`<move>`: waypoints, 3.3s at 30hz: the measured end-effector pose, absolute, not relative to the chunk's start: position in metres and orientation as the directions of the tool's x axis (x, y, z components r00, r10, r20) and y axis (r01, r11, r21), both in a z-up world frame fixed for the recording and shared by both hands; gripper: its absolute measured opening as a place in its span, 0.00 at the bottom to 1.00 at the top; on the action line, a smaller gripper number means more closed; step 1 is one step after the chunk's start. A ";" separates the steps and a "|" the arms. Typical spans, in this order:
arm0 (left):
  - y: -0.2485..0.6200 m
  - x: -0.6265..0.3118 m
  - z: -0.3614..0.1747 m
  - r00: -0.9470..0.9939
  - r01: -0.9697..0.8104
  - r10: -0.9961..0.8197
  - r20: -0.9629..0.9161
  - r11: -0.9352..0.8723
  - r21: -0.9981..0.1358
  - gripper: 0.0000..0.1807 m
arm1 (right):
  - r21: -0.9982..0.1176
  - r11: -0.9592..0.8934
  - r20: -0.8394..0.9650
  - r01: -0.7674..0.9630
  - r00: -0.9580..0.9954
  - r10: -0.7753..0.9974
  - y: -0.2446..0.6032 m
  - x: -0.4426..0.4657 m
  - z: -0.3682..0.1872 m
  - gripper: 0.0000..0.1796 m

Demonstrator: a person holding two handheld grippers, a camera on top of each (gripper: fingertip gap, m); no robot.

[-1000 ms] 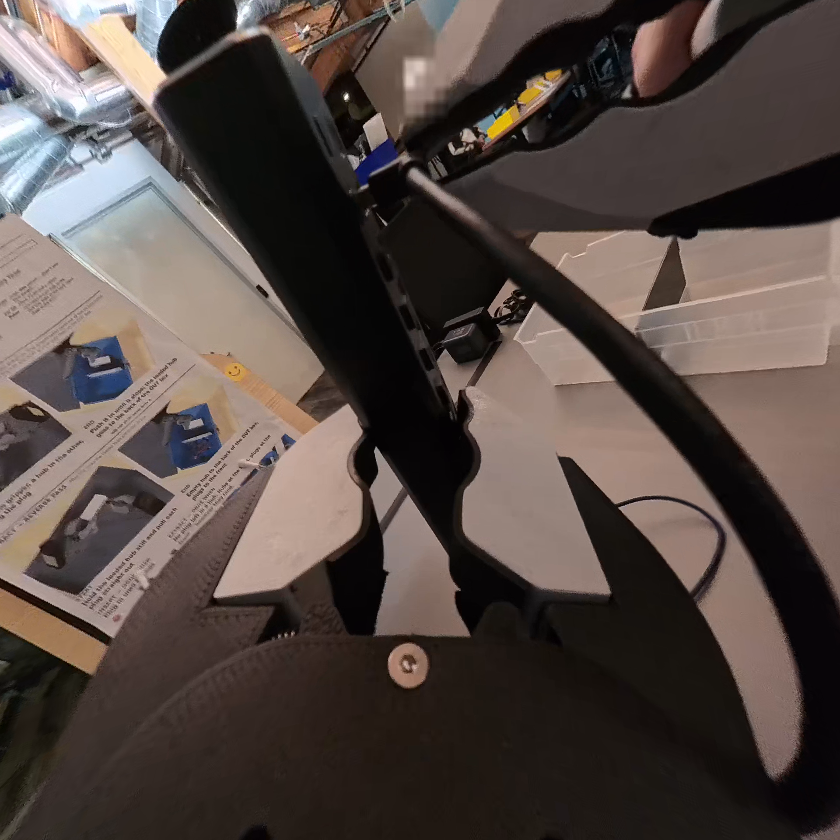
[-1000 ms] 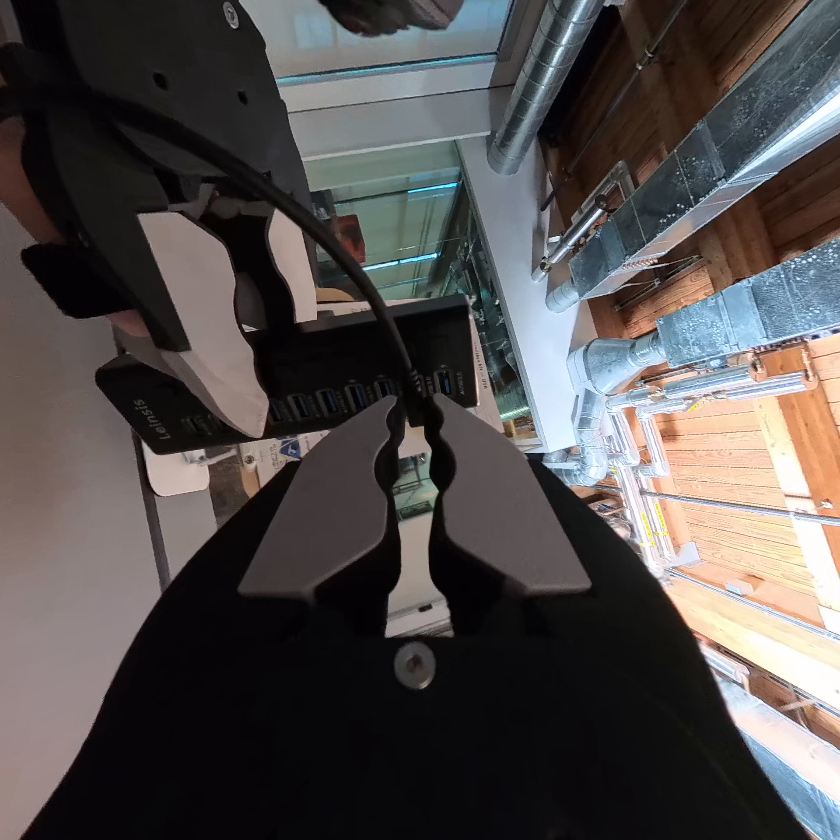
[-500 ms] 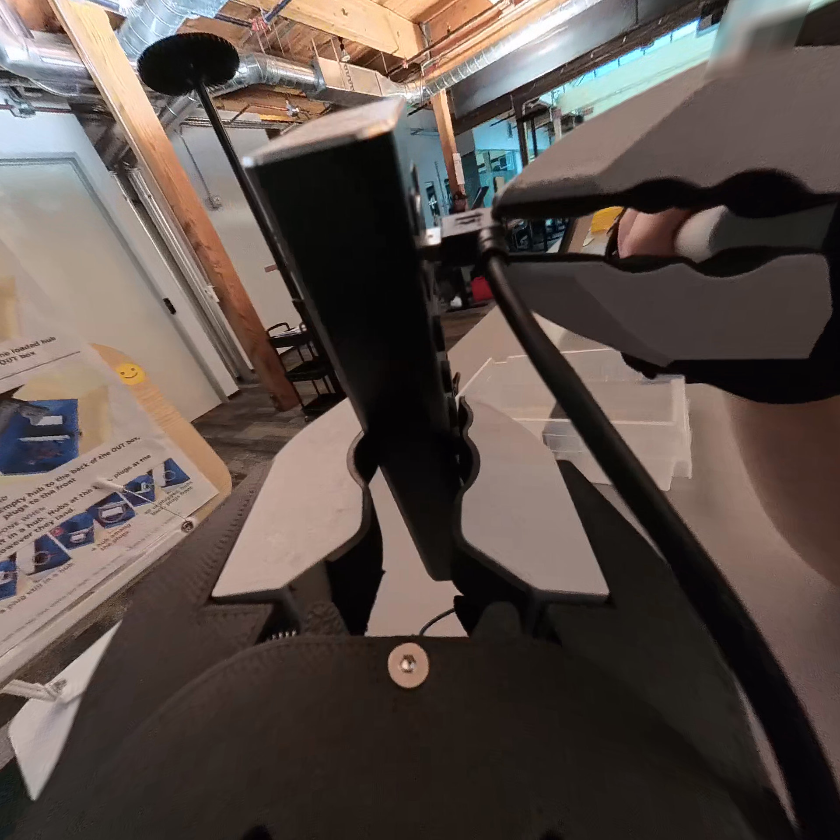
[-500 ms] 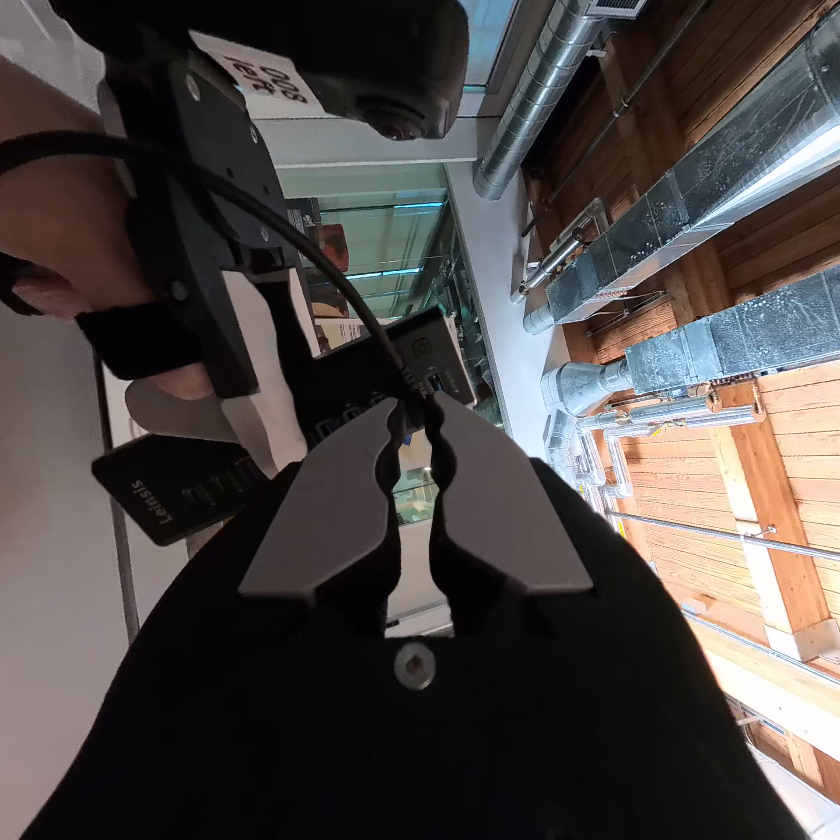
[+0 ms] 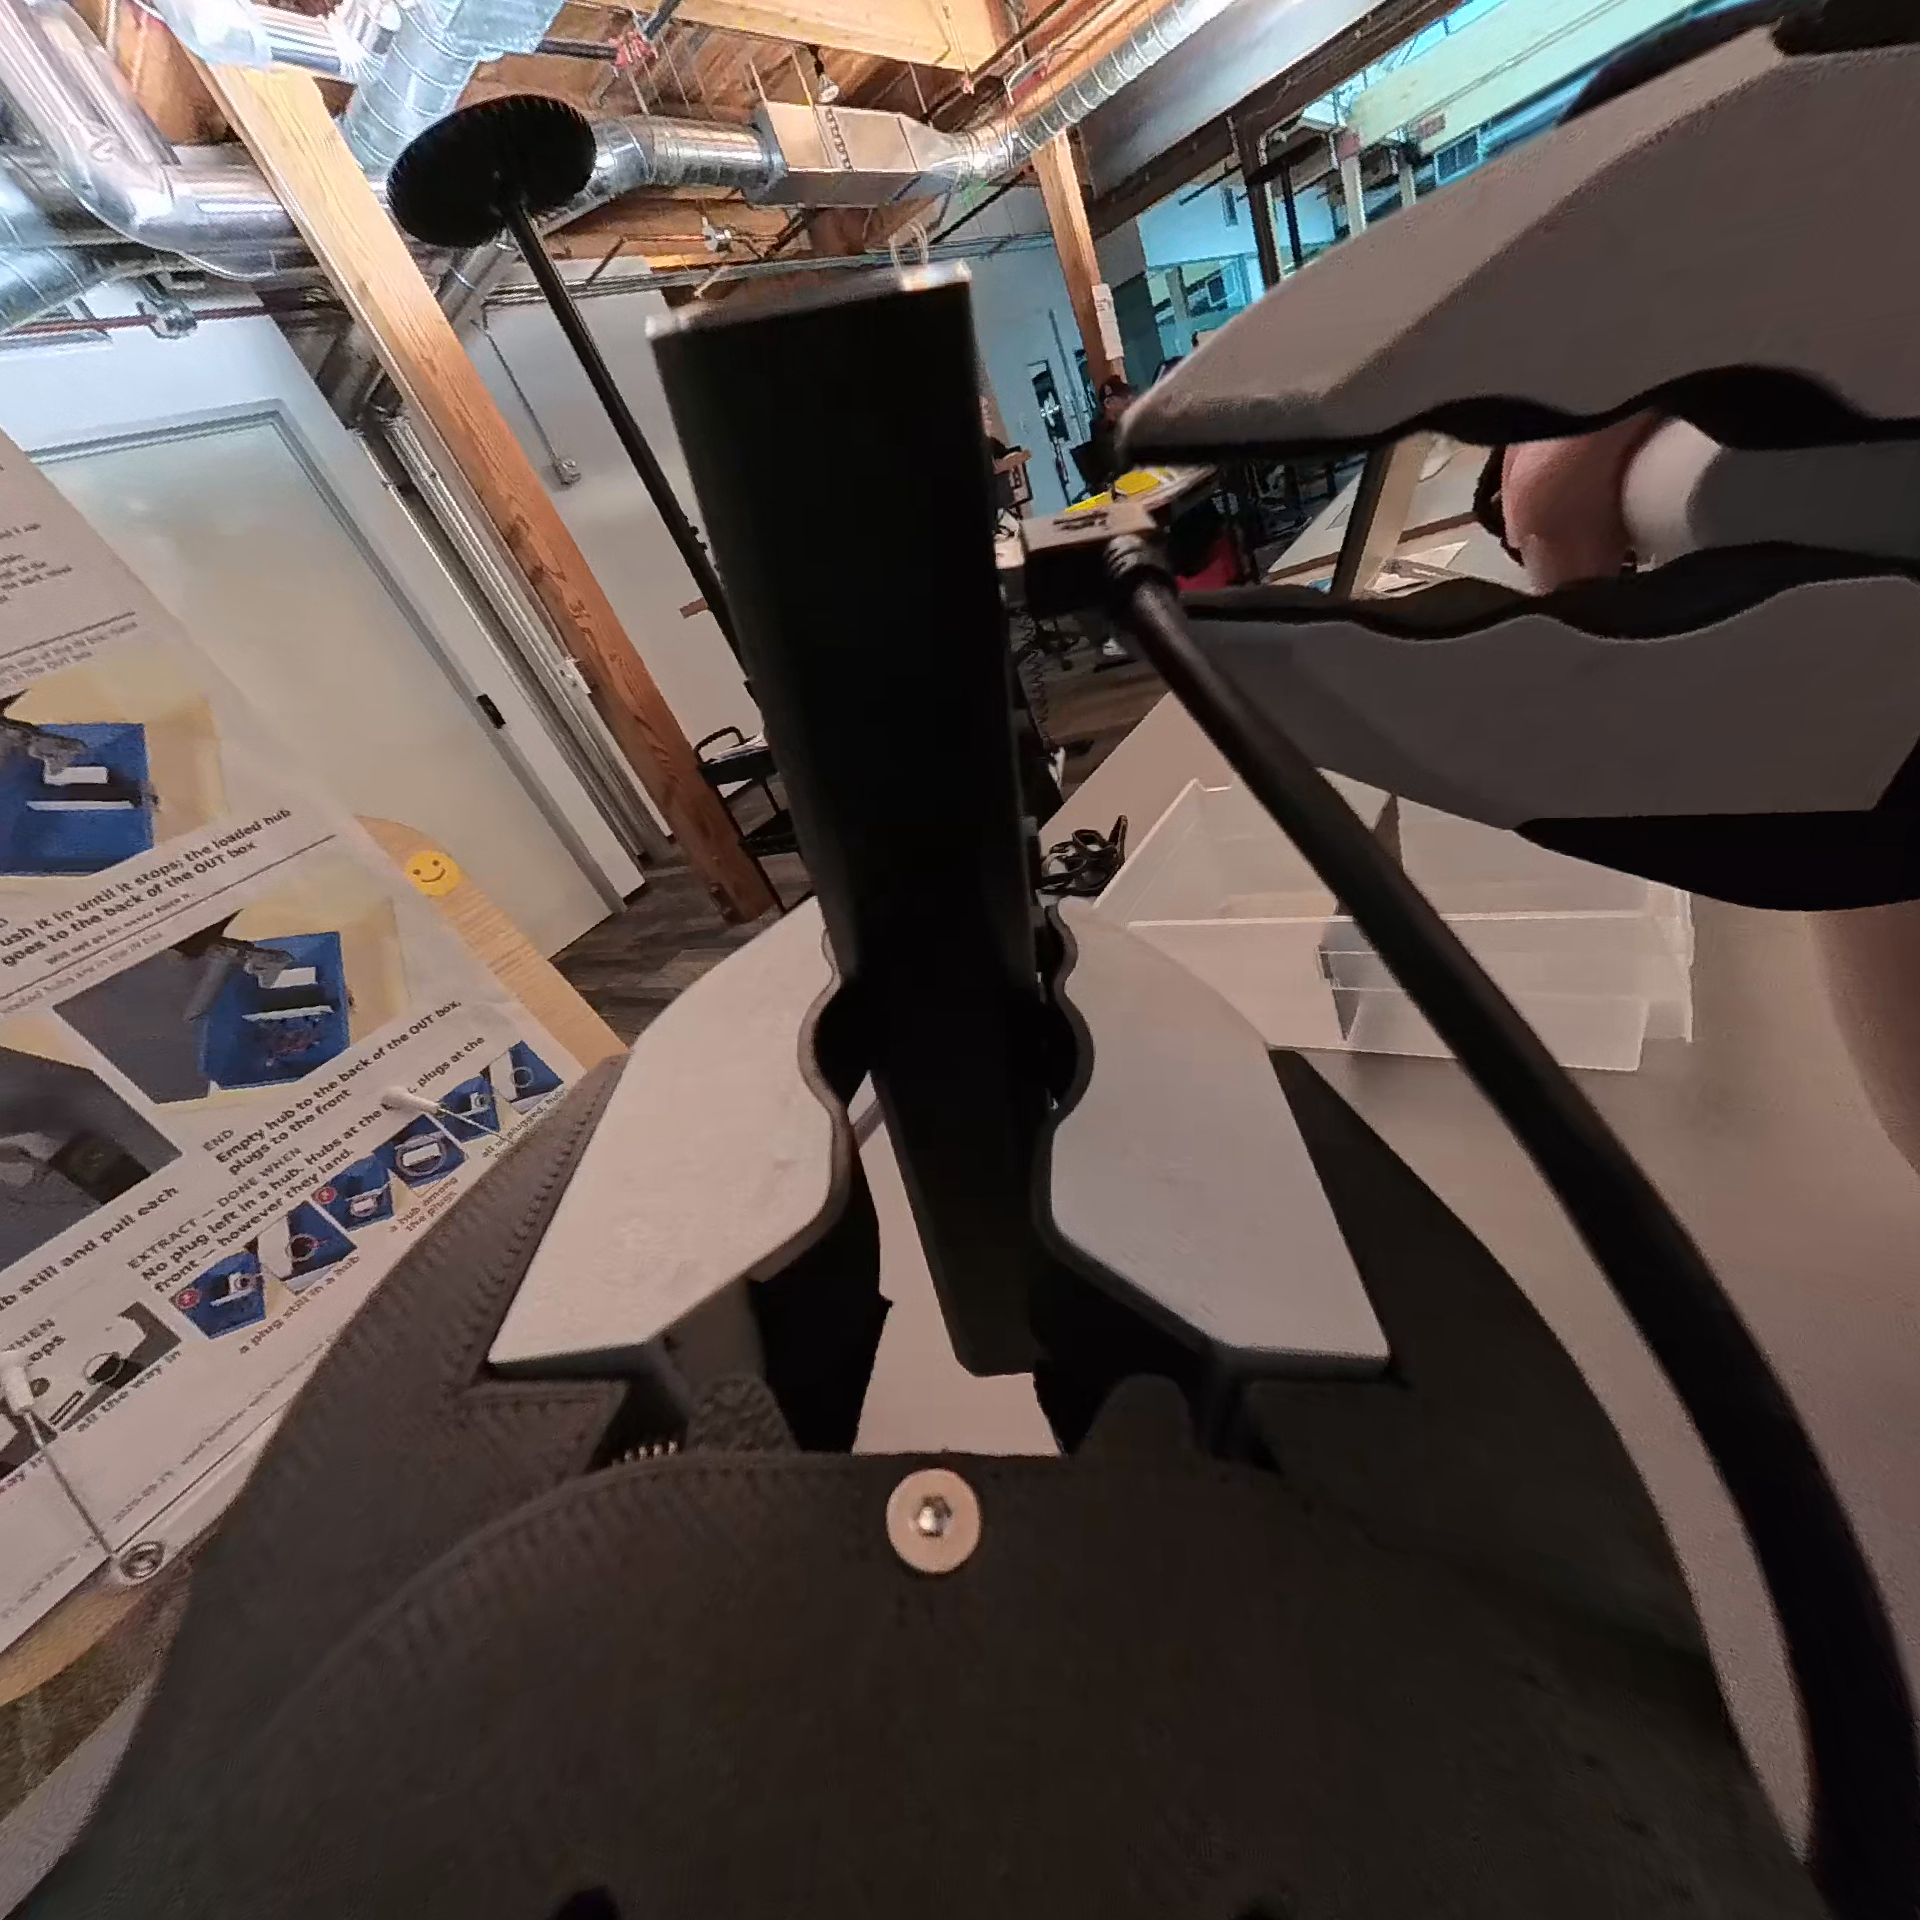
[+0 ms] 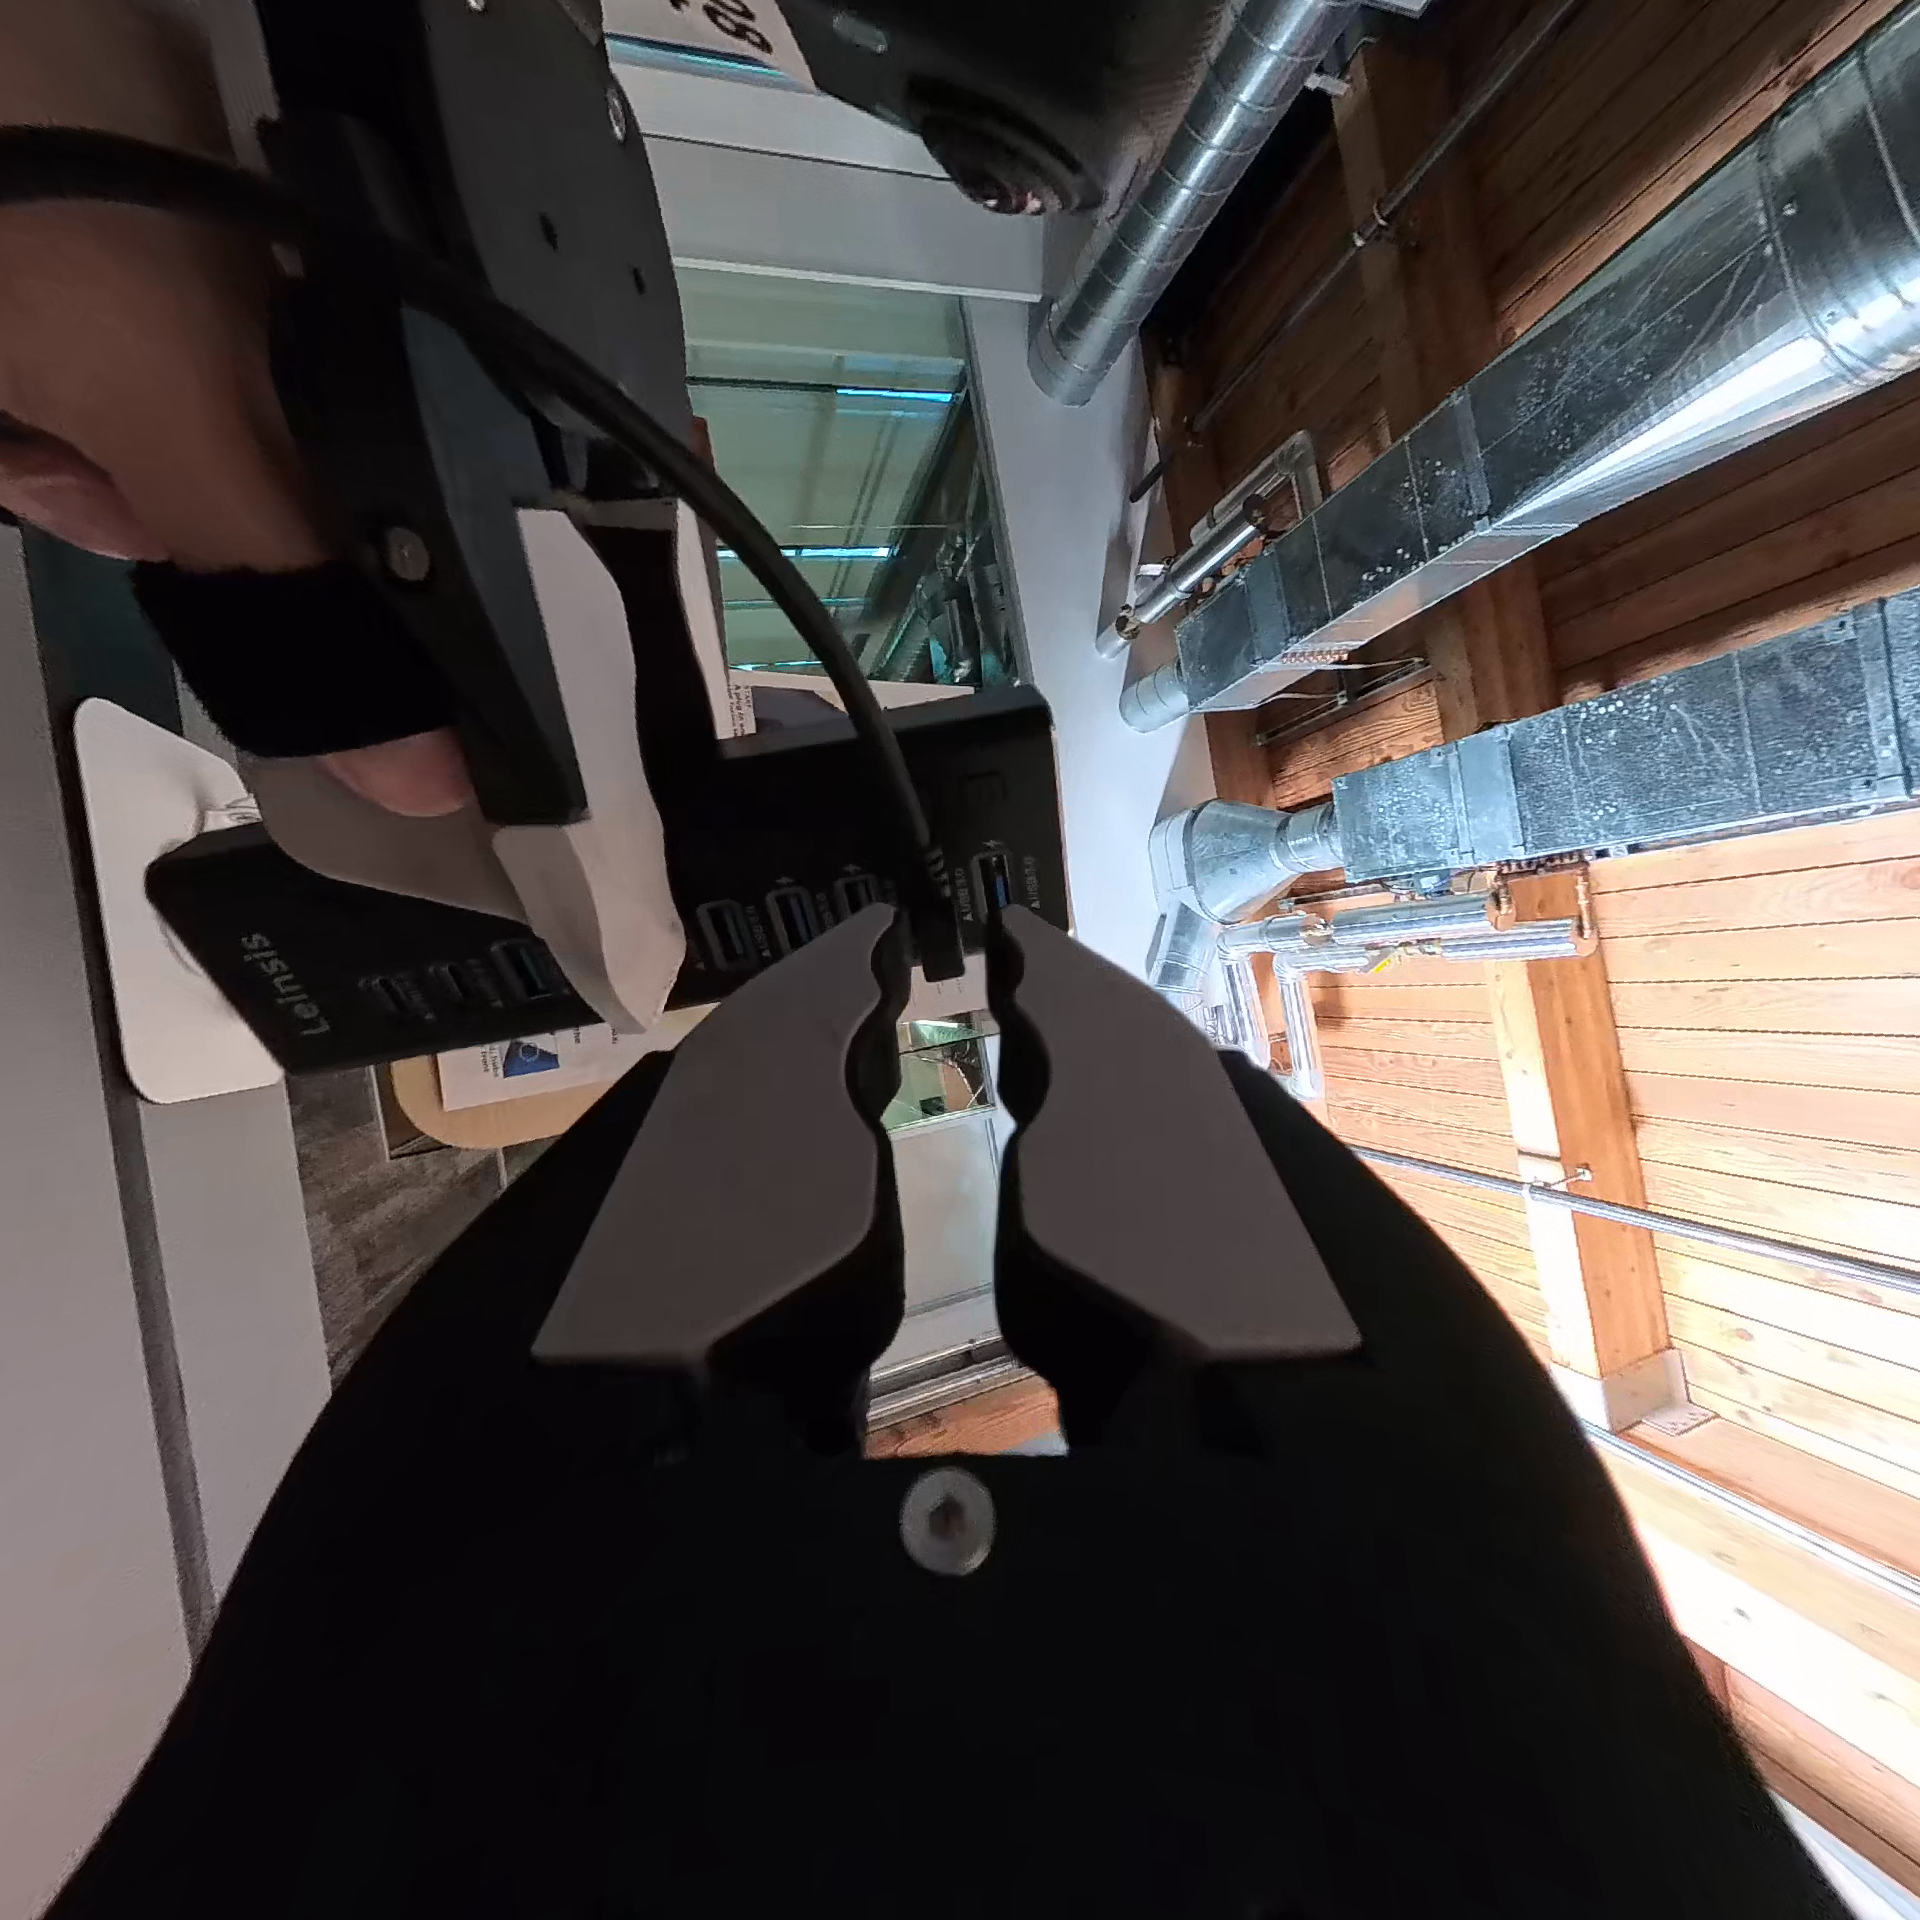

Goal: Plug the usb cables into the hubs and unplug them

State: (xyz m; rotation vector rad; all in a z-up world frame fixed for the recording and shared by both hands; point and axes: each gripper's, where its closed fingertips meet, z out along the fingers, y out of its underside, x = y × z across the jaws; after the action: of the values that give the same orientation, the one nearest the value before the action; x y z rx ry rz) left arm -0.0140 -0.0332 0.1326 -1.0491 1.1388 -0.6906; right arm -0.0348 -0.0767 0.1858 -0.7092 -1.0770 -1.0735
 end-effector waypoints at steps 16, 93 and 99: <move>-0.042 -0.007 0.135 0.310 -0.017 -0.849 -0.428 0.445 -0.895 0.20 | 0.018 0.368 0.968 0.930 0.077 -0.241 -0.074 -0.038 0.174 0.05; 0.170 -0.102 -0.033 0.481 -0.120 -0.856 -0.192 0.152 -0.981 0.17 | -0.592 -0.141 0.787 0.793 0.607 0.107 0.068 0.080 0.072 0.04; 0.172 -0.099 -0.055 0.464 -0.157 -0.871 -0.162 0.099 -0.983 0.17 | -0.603 -0.213 0.769 0.768 0.632 0.102 0.076 0.093 0.058 0.06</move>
State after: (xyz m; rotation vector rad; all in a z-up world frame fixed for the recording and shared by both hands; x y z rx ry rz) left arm -0.0987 0.1718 -0.0549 -1.3941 0.9847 -0.6803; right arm 0.0929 0.0757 0.0577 -1.6985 -0.7182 -0.7192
